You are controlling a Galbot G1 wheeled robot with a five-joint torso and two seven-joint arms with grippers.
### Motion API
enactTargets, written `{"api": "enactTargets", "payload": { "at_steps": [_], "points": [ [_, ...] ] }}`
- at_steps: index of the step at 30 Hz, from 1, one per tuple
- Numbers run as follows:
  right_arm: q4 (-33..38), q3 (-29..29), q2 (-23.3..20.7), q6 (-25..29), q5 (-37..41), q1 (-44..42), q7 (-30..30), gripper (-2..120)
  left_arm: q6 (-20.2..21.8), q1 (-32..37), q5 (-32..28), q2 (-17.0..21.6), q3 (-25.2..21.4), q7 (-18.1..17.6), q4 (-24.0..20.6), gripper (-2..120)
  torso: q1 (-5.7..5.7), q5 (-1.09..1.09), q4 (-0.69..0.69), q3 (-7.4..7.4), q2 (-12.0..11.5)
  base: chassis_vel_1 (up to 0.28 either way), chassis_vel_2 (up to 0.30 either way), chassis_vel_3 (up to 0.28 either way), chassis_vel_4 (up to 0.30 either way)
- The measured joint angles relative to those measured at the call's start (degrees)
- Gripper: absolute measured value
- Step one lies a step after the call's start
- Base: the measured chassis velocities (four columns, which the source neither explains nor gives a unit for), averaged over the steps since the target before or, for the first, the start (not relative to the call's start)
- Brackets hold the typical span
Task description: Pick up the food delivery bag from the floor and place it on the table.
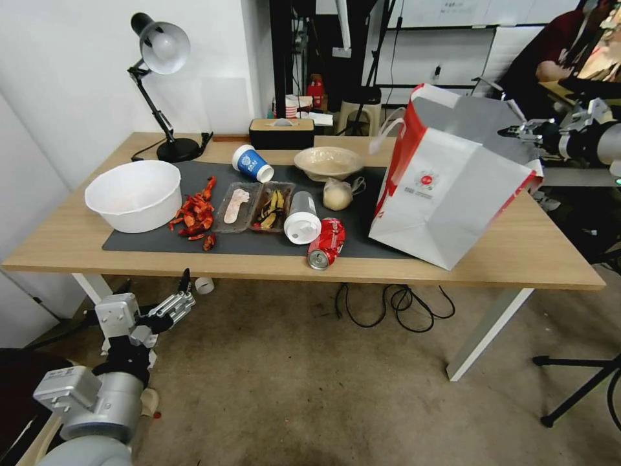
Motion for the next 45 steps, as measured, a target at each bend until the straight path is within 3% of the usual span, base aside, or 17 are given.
{"api": "enactTargets", "payload": {
  "at_steps": [9,15,19,22,23,25,26,28,29,32,33,35,40,41,45],
  "points": [
    [0.3,-2.1,0.4,0.2,-0.8,3.0,0.0,93,-0.5,0.2,-0.1,-0.3,-0.6,0.0,0.0,100,0.0,0.0,0.01,0.0,0.0,0.0,0.0,0.0,0.0],
    [2.3,-0.9,-0.1,1.6,-1.2,2.6,0.2,100,-0.6,0.2,-0.1,-0.4,-0.9,0.0,0.0,100,0.0,0.0,0.01,0.0,0.0,0.0,0.0,0.0,0.0],
    [5.8,3.4,-1.1,4.1,-4.2,-1.3,-1.1,100,-0.7,0.2,-0.1,-0.5,-1.1,0.0,0.0,100,0.0,0.03,0.02,0.0,0.0,0.0,0.0,0.0,0.0],
    [13.0,9.9,-3.6,9.8,-15.6,-10.7,-9.3,100,-0.8,0.0,0.0,-0.5,-1.5,0.2,0.0,100,0.0,0.0,0.0,-0.01,0.0,0.0,0.0,0.0,0.0],
    [13.0,9.9,-3.6,9.8,-15.6,-10.7,-9.3,100,-0.8,0.0,0.0,-0.5,-1.5,0.2,0.0,100,0.0,0.0,0.0,-0.01,0.0,0.0,0.0,0.0,0.0],
    [17.1,11.7,-4.7,15.5,-29.8,-17.1,-17.8,100,-0.9,0.0,0.0,-0.5,-1.8,0.3,0.0,100,-0.01,0.0,-0.01,-0.01,0.0,0.0,0.0,0.0,0.0],
    [17.1,11.7,-4.7,15.5,-29.8,-17.1,-17.8,100,-0.9,0.0,0.0,-0.5,-1.8,0.3,0.0,100,-0.01,0.0,-0.01,-0.01,0.0,0.0,0.0,0.0,0.0],
    [20.4,13.4,-4.8,23.2,-41.0,-23.1,-24.9,100,-0.9,-0.2,-0.1,-0.6,-2.2,0.3,0.0,100,0.0,0.0,0.02,-0.01,0.0,0.0,0.0,0.0,0.0],
    [20.4,13.4,-4.8,23.2,-41.0,-23.1,-24.9,100,-0.9,-0.2,-0.1,-0.6,-2.2,0.3,0.0,100,0.0,0.0,0.02,-0.01,0.0,0.0,0.0,0.0,0.0],
    [23.6,17.3,-2.5,34.5,-51.7,-32.5,-32.7,100,-1.0,-0.2,-0.2,-0.6,-2.7,0.5,0.0,100,-0.01,-0.01,0.01,-0.01,0.0,0.0,0.0,0.0,0.0],
    [23.6,17.3,-2.5,34.5,-51.7,-32.5,-32.7,100,-1.0,-0.2,-0.2,-0.6,-2.7,0.5,0.0,100,-0.01,-0.01,0.01,-0.01,0.0,0.0,0.0,0.0,0.0],
    [24.7,19.3,-0.2,42.6,-56.9,-39.4,-37.6,100,-1.0,-0.2,-0.4,-0.6,-3.1,0.6,0.0,100,0.0,0.02,0.02,-0.01,0.0,0.0,0.0,0.0,0.0],
    [27.7,26.3,5.6,51.5,-65.7,-52.6,-38.6,100,-1.1,-0.2,-0.5,-0.7,-3.5,0.6,0.0,100,0.0,0.02,0.01,0.0,0.0,0.0,0.0,0.0,0.0],
    [27.7,26.3,5.6,51.5,-65.7,-52.6,-38.6,100,-1.1,-0.2,-0.5,-0.7,-3.5,0.6,0.0,100,0.0,0.02,0.01,0.0,0.0,0.0,0.0,0.0,0.0],
    [32.2,35.7,11.0,52.6,-69.3,-66.3,-35.4,100,-1.1,0.1,0.0,-1.0,-3.4,0.8,0.0,100,0.0,0.0,0.02,-0.01,0.0,0.0,0.0,0.0,0.0]
  ]
}}
